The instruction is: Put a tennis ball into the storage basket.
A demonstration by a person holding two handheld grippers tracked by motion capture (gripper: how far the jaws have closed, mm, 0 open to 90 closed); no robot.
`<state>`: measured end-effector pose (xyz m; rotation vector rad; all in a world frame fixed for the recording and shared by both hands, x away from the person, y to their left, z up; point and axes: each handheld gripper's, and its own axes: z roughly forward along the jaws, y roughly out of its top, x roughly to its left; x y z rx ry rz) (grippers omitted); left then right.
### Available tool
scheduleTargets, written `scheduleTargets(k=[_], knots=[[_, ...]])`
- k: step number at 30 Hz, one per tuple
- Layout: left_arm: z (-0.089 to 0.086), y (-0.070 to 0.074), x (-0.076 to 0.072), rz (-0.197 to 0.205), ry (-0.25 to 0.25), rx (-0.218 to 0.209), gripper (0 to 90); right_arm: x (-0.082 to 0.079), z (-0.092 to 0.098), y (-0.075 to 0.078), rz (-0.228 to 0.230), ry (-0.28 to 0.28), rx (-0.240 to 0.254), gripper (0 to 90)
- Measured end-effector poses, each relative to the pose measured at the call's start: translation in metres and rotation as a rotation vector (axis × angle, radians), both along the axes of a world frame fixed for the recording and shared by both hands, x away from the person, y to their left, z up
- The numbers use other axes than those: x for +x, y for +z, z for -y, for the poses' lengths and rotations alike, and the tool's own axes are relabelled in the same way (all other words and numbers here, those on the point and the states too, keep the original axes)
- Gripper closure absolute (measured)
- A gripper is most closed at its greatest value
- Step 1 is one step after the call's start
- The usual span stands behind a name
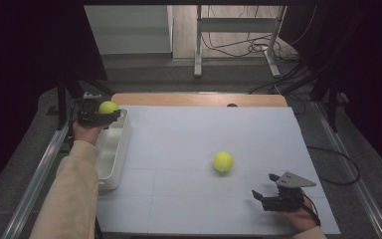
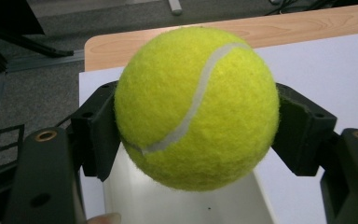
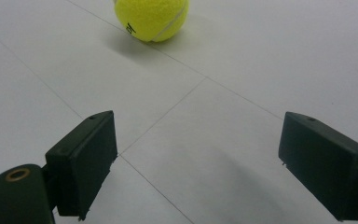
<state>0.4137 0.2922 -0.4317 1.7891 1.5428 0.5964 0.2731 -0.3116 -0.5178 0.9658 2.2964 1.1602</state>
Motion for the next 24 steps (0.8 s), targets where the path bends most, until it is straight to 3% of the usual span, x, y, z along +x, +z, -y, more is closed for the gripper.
scheduleTargets(k=[24], knots=[[0.001,-0.018,0.007,-0.113,-0.011,0.065,26.2,0.000,0.000,0.000,-0.001,0.002,-0.001,11.8]])
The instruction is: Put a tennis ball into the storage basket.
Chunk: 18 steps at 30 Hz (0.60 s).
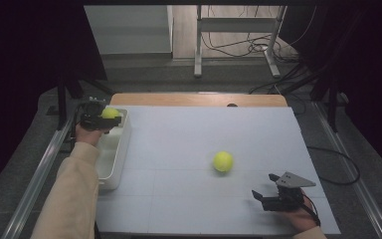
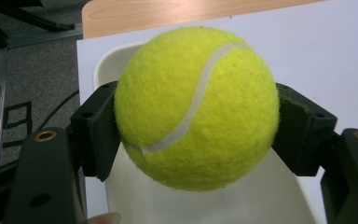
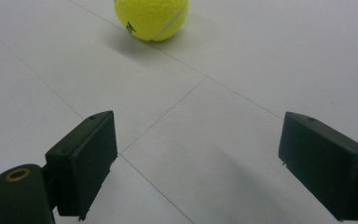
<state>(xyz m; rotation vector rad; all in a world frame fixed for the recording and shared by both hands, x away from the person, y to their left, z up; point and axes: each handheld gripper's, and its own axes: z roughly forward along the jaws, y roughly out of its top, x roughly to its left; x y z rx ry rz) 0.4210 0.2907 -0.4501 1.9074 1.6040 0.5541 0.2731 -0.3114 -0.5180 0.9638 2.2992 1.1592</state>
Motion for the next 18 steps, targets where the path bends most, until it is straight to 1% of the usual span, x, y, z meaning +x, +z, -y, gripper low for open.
scheduleTargets(k=[1,3,18], knots=[[0.0008,-0.0006,0.0000,-0.005,0.002,-0.005,26.2,-0.0001,0.0001,0.0002,-0.001,0.001,-0.002,11.8],[0.0009,-0.0009,0.0002,-0.008,-0.002,-0.001,26.2,-0.0001,0.0001,0.0002,0.000,0.001,-0.002,11.8],[0.0012,-0.0009,0.0000,-0.008,-0.005,0.004,26.1,0.0000,-0.0001,-0.0001,0.000,0.003,-0.001,11.8]])
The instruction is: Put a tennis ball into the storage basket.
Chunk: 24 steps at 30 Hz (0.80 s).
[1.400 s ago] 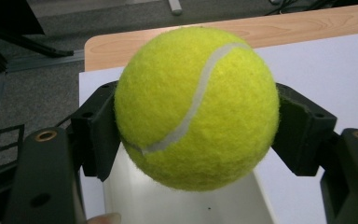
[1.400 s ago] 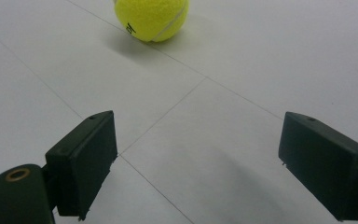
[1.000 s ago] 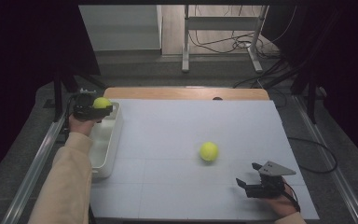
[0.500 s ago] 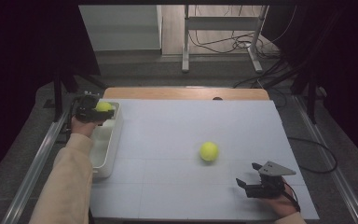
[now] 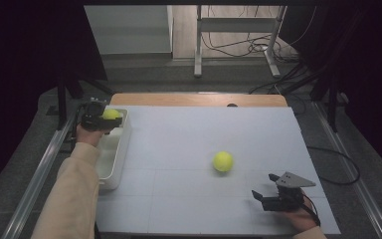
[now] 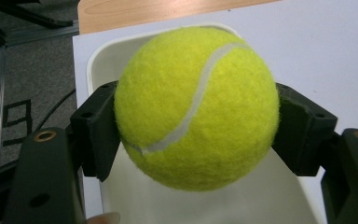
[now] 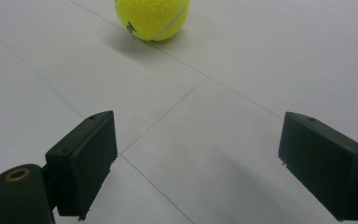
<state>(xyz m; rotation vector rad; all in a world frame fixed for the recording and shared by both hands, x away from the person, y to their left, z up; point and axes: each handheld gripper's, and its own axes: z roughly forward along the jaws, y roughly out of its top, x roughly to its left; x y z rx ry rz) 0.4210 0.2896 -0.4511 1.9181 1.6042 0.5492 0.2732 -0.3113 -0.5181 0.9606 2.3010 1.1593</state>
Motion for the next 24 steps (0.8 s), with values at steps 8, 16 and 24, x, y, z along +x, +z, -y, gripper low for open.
scheduleTargets(k=[8,16,24], knots=[[0.0003,-0.0019,0.0018,-0.023,0.002,-0.015,15.2,0.0001,0.0000,-0.0001,0.000,0.001,0.000,11.8],[0.0020,0.0025,-0.0016,0.004,-0.013,-0.042,13.1,-0.0001,0.0000,0.0000,-0.002,0.003,-0.002,11.8],[0.0070,0.0068,-0.0072,0.044,-0.040,-0.065,9.7,-0.0001,-0.0001,0.0000,-0.002,0.003,-0.002,11.8]])
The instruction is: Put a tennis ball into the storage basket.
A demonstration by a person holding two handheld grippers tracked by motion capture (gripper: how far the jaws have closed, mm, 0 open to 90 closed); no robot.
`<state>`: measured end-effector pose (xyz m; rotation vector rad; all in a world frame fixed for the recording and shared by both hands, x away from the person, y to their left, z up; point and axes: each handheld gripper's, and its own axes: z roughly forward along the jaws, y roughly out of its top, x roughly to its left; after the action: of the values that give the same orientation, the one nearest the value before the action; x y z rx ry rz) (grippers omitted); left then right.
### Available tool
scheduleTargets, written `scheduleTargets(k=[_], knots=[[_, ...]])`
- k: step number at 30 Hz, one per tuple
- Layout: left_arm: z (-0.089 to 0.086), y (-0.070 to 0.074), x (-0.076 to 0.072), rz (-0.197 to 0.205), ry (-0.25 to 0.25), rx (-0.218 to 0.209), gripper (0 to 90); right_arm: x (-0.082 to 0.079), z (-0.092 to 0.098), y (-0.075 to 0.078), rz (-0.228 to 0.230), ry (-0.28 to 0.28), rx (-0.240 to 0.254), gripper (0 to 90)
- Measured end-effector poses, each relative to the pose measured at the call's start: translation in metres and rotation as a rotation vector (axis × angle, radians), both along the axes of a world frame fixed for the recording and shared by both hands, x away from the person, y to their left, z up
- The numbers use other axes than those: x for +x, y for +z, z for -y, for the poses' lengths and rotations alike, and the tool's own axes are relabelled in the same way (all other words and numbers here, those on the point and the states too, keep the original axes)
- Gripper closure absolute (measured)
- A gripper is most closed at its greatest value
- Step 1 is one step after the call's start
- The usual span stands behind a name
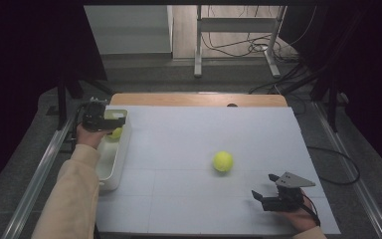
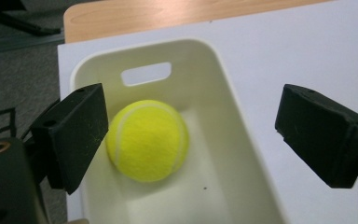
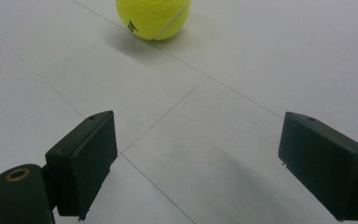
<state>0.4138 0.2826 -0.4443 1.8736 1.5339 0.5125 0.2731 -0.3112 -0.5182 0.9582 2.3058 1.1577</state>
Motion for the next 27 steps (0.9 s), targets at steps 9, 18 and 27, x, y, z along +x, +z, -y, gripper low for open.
scheduleTargets(k=[9,18,27], knots=[[0.014,0.011,-0.014,0.079,-0.086,-0.046,10.1,0.002,-0.001,0.000,-0.001,-0.003,0.005,11.8],[0.038,0.015,-0.025,0.107,-0.177,-0.063,9.9,0.003,-0.002,0.001,0.002,0.001,0.007,11.8],[0.055,0.020,-0.040,0.159,-0.236,-0.104,10.1,0.001,-0.002,0.002,0.024,0.000,0.014,11.9]])
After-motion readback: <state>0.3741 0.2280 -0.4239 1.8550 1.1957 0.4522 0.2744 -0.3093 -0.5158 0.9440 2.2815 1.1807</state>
